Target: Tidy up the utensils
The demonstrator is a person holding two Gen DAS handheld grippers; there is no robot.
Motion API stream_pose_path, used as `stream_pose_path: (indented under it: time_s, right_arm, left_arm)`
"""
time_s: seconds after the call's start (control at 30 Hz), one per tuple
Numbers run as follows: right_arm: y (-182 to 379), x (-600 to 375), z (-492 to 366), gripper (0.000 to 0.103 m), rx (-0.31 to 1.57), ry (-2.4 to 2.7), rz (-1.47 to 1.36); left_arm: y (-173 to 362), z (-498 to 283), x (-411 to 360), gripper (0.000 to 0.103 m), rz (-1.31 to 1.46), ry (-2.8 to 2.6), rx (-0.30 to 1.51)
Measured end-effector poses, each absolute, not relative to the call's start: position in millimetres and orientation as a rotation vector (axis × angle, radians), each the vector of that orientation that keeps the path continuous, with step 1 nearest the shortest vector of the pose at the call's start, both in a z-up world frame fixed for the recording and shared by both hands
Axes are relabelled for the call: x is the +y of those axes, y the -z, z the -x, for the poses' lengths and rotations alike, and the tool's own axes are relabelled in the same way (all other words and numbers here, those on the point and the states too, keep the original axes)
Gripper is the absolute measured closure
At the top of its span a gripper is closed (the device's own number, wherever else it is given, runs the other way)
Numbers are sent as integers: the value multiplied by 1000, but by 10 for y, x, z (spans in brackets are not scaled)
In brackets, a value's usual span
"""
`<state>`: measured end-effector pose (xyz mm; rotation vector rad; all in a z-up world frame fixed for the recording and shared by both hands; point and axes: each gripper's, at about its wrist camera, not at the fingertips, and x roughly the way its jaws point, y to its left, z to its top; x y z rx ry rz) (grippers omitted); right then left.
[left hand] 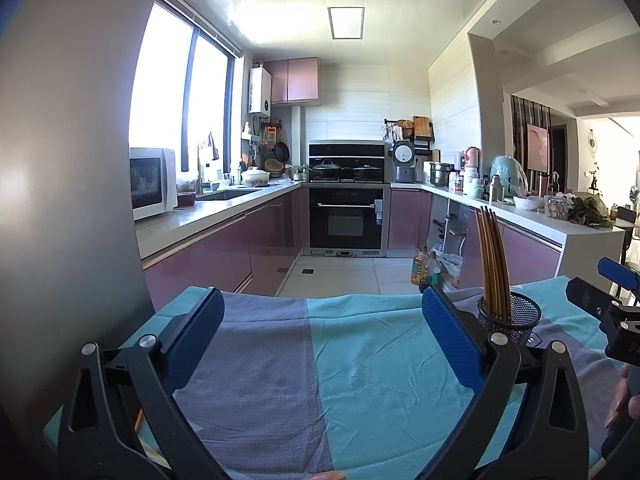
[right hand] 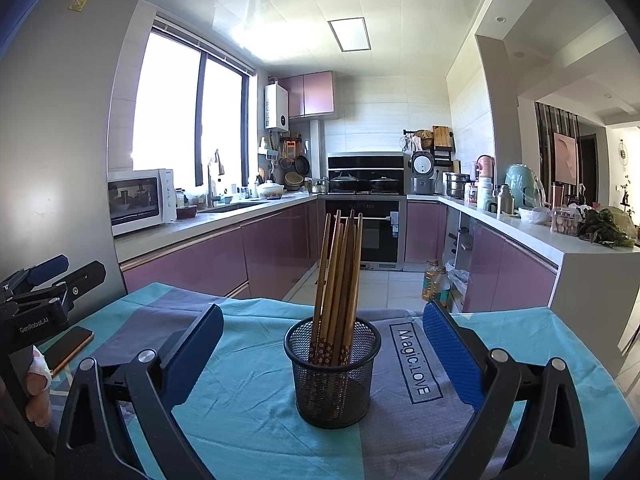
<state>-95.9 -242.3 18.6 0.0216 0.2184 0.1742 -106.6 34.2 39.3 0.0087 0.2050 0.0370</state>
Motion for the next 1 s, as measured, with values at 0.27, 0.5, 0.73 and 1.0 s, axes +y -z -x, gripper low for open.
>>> stream_pose_path:
  time_s: [0.27,0.5,0.73,1.0]
  right_arm:
    - [-193,-2414,956,6,220,-177,-23]
    - [-203,-2388,939,6,219,-177,-24]
    - [-201,-2387,940,6,223,-177,-25]
    - [-199,-2390,940,6,224,-176,-26]
  left_arm:
    - [-401,1080,337,6,-8,-41,202]
    - [-413,1084,330,6,-9,-42,199]
    - [-417,1090,331,6,-9,-42,202]
    - [-413,1085,334,6,-8,-42,202]
